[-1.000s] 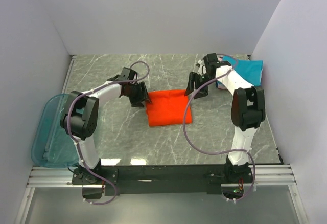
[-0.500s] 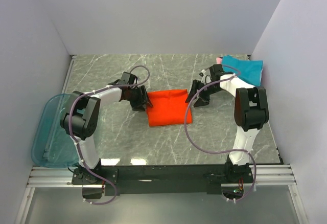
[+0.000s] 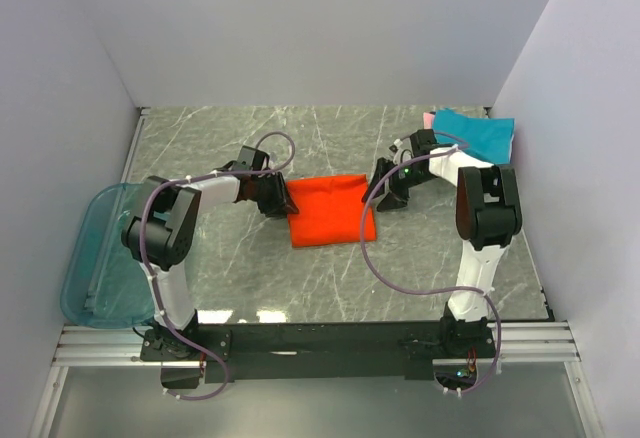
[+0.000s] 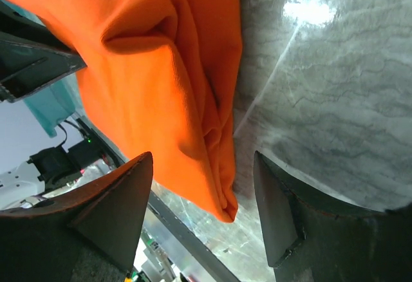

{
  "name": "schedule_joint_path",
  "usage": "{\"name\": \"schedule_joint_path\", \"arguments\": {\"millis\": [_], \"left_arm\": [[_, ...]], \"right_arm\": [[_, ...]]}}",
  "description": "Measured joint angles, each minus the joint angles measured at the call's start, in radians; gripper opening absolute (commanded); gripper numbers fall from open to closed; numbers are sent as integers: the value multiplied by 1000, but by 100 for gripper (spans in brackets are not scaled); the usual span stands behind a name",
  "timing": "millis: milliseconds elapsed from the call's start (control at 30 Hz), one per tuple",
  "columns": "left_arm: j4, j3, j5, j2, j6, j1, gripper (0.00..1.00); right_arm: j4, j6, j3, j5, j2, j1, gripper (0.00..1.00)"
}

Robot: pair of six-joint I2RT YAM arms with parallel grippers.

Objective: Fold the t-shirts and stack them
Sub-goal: Neatly place the folded tshirt to the corner

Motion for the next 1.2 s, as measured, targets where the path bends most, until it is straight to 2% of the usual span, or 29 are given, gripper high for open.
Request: {"name": "schedule_joint_path", "arguments": {"millis": [367, 567, 867, 1133, 1200], "left_arm": [[6, 3, 16, 26, 24, 0, 11], [5, 7, 27, 32, 35, 3, 6], [7, 8, 40, 37, 53, 5, 5], [12, 8, 56, 41, 62, 9, 5], [13, 8, 60, 41, 65, 9, 6]], "right_arm": [[48, 23, 0, -23, 40, 1, 71], [64, 40, 2, -42, 51, 8, 71], [112, 60, 5, -65, 65, 84, 69], [161, 86, 5, -79, 89, 122, 54], [169, 89, 5, -78, 95, 132, 43]]}}
